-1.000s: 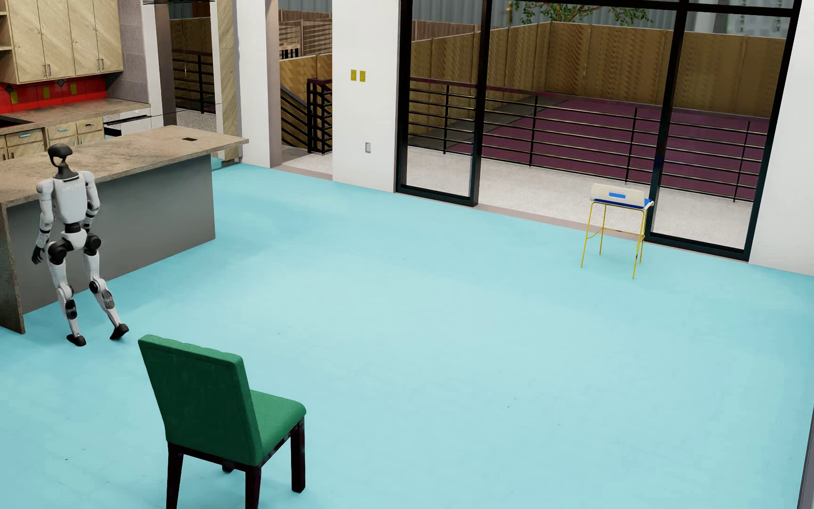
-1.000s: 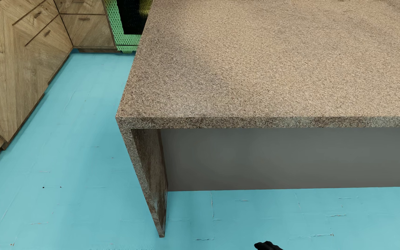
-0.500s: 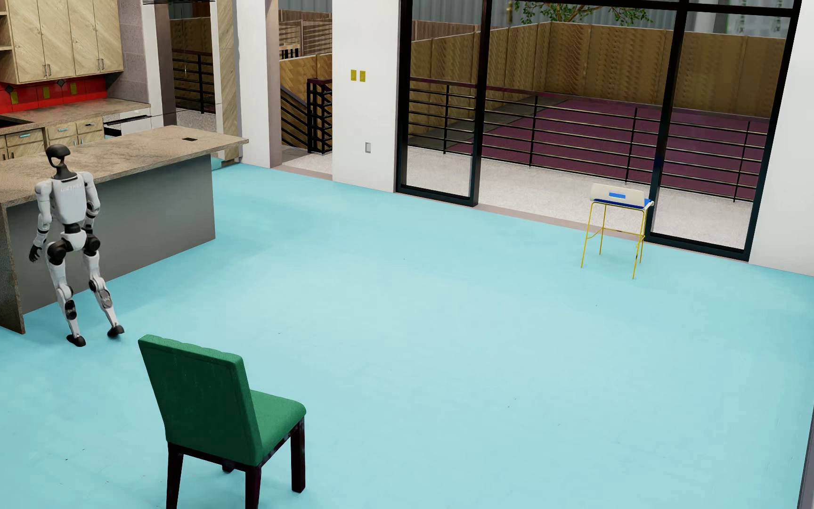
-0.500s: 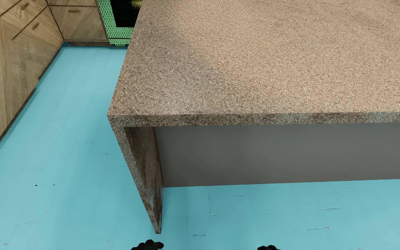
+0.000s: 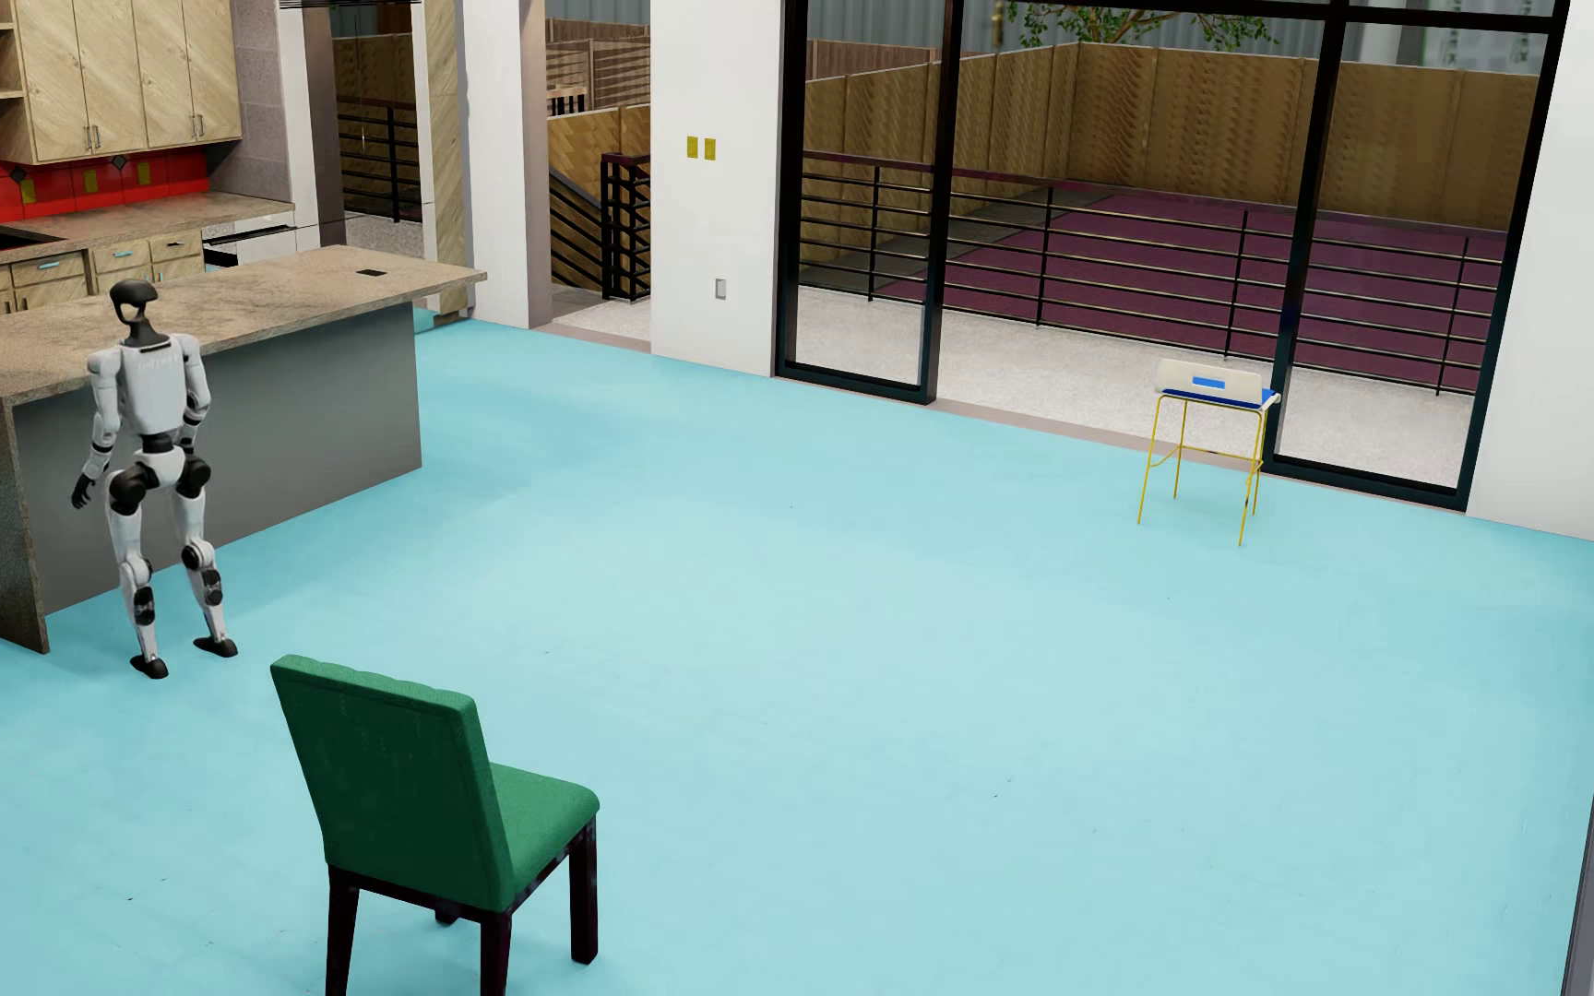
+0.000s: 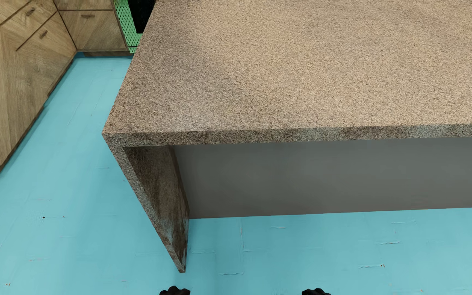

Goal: Go to the counter

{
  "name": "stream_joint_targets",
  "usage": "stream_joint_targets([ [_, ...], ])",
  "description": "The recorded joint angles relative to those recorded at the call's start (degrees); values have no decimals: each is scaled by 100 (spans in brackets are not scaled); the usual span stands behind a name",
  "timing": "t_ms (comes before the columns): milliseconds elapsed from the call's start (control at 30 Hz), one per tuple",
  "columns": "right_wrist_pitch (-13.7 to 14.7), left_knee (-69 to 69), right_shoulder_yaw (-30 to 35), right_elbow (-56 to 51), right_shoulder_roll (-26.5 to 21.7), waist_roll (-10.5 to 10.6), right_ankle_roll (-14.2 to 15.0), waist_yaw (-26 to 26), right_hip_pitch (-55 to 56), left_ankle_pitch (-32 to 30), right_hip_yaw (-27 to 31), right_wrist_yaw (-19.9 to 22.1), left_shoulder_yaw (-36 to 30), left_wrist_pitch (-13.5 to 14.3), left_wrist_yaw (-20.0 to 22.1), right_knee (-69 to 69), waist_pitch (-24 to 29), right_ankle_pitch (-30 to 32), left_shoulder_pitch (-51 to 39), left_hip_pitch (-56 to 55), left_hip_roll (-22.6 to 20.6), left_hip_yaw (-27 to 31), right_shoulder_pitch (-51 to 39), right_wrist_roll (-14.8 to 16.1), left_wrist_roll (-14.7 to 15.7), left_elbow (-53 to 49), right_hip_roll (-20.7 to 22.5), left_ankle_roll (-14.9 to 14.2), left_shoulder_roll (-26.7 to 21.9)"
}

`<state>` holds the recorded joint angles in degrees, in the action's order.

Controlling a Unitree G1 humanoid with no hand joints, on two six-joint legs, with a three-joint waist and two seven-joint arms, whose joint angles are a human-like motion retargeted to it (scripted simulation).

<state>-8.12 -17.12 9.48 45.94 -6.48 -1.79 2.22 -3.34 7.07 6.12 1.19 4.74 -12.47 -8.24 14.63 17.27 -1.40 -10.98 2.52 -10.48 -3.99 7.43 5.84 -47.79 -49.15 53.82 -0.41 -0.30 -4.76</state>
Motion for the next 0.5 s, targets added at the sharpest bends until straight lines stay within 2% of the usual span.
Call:
stream_joint_targets([
  [100,78,-7,-104,15,70,85,-98,39,-84,-3,31,136,-136,-494,508,-191,-14,72,107,-12,184,-10,-75,32,-126,104,182,-117,120],
  [167,107,-86,-206,-5,108,137,-156,76,-59,-11,-20,208,-267,-557,471,-201,-33,94,44,-94,249,44,-45,95,-131,242,257,-186,138],
  [233,99,-227,-256,54,120,189,-201,99,1,-27,-114,216,-321,-489,419,-158,-47,93,-58,-219,273,119,-22,105,-52,213,296,-238,142],
  [400,-57,-616,-119,312,61,318,-282,101,139,-119,-360,82,-386,-100,419,-52,-44,75,-240,-552,266,208,-64,-17,200,-409,311,-311,65],
  [500,-89,-754,-143,357,6,396,-327,110,219,-194,-463,103,-533,-42,427,1,-37,79,-296,-699,282,165,-105,-19,285,-683,303,-328,46],
])
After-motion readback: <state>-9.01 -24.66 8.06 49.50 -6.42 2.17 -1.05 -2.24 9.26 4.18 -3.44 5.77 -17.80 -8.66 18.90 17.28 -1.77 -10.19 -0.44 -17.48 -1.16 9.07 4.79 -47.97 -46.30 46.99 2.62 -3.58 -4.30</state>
